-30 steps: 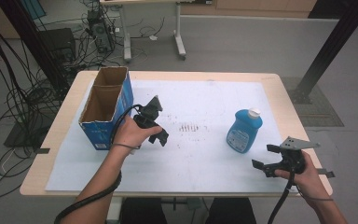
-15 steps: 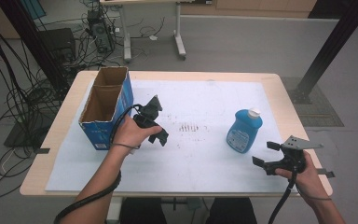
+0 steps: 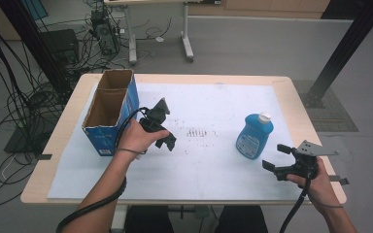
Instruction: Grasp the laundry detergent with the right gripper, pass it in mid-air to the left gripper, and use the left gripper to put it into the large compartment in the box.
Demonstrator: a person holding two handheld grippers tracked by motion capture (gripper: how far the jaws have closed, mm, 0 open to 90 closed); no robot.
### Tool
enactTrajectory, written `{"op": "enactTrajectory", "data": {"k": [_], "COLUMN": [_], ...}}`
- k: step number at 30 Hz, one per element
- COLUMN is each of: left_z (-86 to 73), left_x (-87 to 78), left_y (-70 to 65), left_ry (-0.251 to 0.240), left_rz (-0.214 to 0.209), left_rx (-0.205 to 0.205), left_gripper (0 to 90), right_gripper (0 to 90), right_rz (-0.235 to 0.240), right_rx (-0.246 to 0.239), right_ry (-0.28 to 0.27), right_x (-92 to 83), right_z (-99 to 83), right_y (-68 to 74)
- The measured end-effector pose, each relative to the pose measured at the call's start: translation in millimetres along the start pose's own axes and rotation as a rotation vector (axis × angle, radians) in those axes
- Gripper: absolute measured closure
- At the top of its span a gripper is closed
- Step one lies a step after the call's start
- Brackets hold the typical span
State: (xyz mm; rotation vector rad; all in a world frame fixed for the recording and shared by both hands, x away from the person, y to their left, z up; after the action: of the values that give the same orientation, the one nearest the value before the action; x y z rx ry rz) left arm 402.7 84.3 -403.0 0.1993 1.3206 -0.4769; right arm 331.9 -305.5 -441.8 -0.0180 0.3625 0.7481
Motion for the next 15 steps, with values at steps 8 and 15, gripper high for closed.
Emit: {"op": "enactTrajectory", "data": {"k": [8,15], "left_z": [-1.0,-1.9], "left_x": [-0.1,-0.6], "left_y": [-0.7,-0.2], "left_ry": [0.001,0.005], "left_rz": [0.001,0.001], "left_rx": [0.005,0.007], "left_gripper": [10.2,10.0], "right_gripper": [5.1,4.5], "right_rz": [0.008,0.01], "right_rx": [-0.026,-0.037], "right_ry": [-0.013,-0.016], "right_x": [5.0,10.2], "right_z": [5.4,6.1], "right_y": [1.9,1.8]}}
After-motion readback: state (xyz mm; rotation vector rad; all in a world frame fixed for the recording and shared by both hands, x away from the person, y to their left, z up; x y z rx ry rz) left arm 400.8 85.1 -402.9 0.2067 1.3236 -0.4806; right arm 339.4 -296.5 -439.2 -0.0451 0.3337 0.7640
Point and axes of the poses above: each handheld gripper's, and its own axes: x roughly forward along the jaws, z roughly out of its top, y roughly to its left, the point moved 6 cm from there along x, roughly forward along the jaws, and after that the axes turned 5 degrees about -y, right-handed, at the moved point
